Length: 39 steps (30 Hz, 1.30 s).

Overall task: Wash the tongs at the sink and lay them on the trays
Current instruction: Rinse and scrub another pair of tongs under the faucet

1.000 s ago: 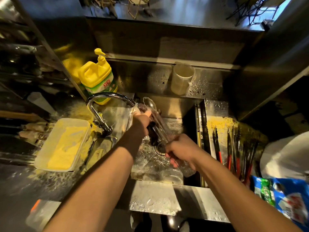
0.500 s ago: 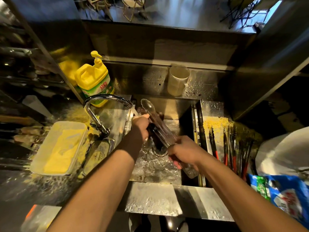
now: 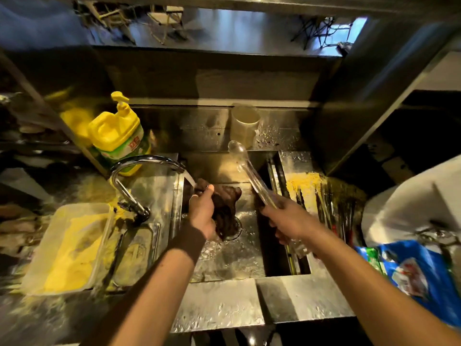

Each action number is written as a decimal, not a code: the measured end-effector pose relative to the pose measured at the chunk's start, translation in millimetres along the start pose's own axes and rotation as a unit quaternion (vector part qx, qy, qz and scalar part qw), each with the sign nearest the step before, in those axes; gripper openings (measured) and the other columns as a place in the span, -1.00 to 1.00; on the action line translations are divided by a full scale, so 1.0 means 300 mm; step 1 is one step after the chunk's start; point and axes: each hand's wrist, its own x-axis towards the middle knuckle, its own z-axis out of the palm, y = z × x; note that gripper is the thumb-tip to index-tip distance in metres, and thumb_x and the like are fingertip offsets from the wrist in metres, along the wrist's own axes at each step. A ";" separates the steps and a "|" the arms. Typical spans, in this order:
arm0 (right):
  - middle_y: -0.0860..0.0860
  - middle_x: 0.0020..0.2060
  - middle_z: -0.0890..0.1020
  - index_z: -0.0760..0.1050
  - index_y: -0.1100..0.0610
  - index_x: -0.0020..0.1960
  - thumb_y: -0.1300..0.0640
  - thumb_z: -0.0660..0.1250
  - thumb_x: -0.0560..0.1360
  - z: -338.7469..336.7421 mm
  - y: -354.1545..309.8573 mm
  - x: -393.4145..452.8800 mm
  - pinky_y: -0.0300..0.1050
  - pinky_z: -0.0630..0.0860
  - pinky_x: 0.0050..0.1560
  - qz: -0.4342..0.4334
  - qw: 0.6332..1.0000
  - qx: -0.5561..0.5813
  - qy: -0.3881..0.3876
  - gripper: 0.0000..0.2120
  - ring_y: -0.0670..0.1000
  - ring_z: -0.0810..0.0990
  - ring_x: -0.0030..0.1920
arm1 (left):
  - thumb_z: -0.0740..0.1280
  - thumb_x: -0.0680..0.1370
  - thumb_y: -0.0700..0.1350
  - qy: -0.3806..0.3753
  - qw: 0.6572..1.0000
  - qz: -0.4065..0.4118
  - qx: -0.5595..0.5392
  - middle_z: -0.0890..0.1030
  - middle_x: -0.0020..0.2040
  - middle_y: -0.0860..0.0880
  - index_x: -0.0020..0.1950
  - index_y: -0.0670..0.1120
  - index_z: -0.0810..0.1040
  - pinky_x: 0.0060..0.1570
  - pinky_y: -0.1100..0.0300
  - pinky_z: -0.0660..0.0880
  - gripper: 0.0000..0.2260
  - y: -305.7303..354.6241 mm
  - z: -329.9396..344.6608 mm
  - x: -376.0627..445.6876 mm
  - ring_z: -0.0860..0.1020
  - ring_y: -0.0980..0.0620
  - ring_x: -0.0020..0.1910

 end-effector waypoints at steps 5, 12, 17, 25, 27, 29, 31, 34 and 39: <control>0.15 0.03 0.69 0.05 -0.09 0.58 -0.12 0.24 0.53 -0.040 0.068 -0.027 -0.08 0.47 -0.12 -0.068 0.962 -0.203 0.168 -0.31 0.17 0.64 0.01 | 0.38 0.58 -0.07 -0.041 0.993 0.050 0.095 0.69 -0.02 -0.08 0.00 0.00 0.57 0.03 0.00 0.65 -0.97 -0.018 0.071 -0.027 0.69 -0.04 -0.06; 0.05 -0.24 0.69 0.12 -0.16 0.55 -0.21 0.20 0.41 -0.223 0.188 -0.219 0.01 0.57 -0.09 -0.047 0.961 -0.098 0.256 -0.27 0.13 0.66 -0.15 | 0.39 0.57 -0.14 -0.180 0.966 0.096 0.157 0.70 -0.06 -0.11 0.02 -0.04 0.62 -0.05 0.04 0.60 -0.95 -0.116 0.353 -0.234 0.68 -0.08 -0.13; -0.02 0.03 0.69 0.20 -0.31 0.48 -0.25 0.17 0.28 -0.393 0.345 -0.462 -0.14 0.52 -0.11 -0.053 0.935 -0.050 0.346 -0.26 0.05 0.66 -0.02 | 0.38 0.59 -0.16 -0.278 0.934 0.087 0.205 0.70 -0.09 -0.11 -0.07 -0.04 0.60 -0.06 0.06 0.60 -0.95 -0.267 0.583 -0.493 0.68 -0.09 -0.15; -0.20 0.05 0.65 0.29 -0.35 0.42 -0.23 0.21 0.24 -0.636 0.632 -0.870 -0.45 0.40 -0.20 -0.024 0.884 0.031 0.467 -0.28 -0.26 0.56 -0.14 | 0.34 0.59 -0.25 -0.418 0.866 0.076 0.263 0.63 0.16 -0.38 0.06 -0.14 0.59 0.25 -0.33 0.51 -0.92 -0.584 0.854 -0.920 0.62 -0.37 0.16; -0.23 -0.01 0.59 0.29 -0.33 0.44 -0.20 0.21 0.28 -0.680 0.735 -0.978 -0.54 0.36 -0.28 -0.004 0.868 0.045 0.494 -0.29 -0.24 0.55 -0.25 | 0.34 0.59 -0.23 -0.447 0.848 0.059 0.279 0.66 0.14 -0.34 0.08 -0.13 0.60 0.22 -0.29 0.54 -0.90 -0.693 0.905 -1.022 0.64 -0.33 0.14; -0.22 -0.02 0.60 0.23 -0.36 0.45 -0.20 0.21 0.32 -0.717 0.836 -1.088 -0.44 0.40 -0.31 0.033 0.860 0.065 0.505 -0.31 -0.25 0.55 -0.35 | 0.36 0.58 -0.20 -0.469 0.833 0.044 0.291 0.69 0.11 -0.29 0.10 -0.13 0.62 0.21 -0.25 0.56 -0.89 -0.812 0.959 -1.125 0.67 -0.28 0.12; -0.26 -0.05 0.55 0.18 -0.38 0.47 -0.20 0.23 0.39 -0.751 0.933 -1.189 -0.37 0.39 -0.33 0.062 0.851 0.079 0.515 -0.34 -0.27 0.55 -0.33 | 0.39 0.57 -0.16 -0.489 0.818 0.030 0.302 0.71 0.09 -0.24 0.13 -0.11 0.62 0.19 -0.22 0.58 -0.85 -0.929 1.010 -1.223 0.69 -0.24 0.09; -0.25 0.02 0.49 0.14 -0.34 0.50 -0.23 0.24 0.44 -0.815 1.068 -1.346 -0.41 0.34 -0.32 0.108 0.829 0.092 0.541 -0.34 -0.29 0.49 -0.30 | 0.39 0.57 -0.13 -0.536 0.780 0.024 0.322 0.76 0.00 -0.15 0.13 -0.07 0.64 0.01 -0.05 0.65 -0.85 -1.106 1.093 -1.379 0.73 -0.15 -0.02; -0.16 -0.01 0.60 0.12 -0.36 0.47 -0.35 0.18 0.28 -0.892 1.244 -1.585 -0.01 0.62 -0.25 0.171 0.778 0.166 0.581 -0.24 -0.04 0.62 -0.25 | 0.38 0.57 -0.11 -0.597 0.717 -0.009 0.360 0.77 -0.15 0.00 0.04 0.03 0.64 -0.27 0.16 0.64 -0.91 -1.347 1.180 -1.621 0.75 0.01 -0.16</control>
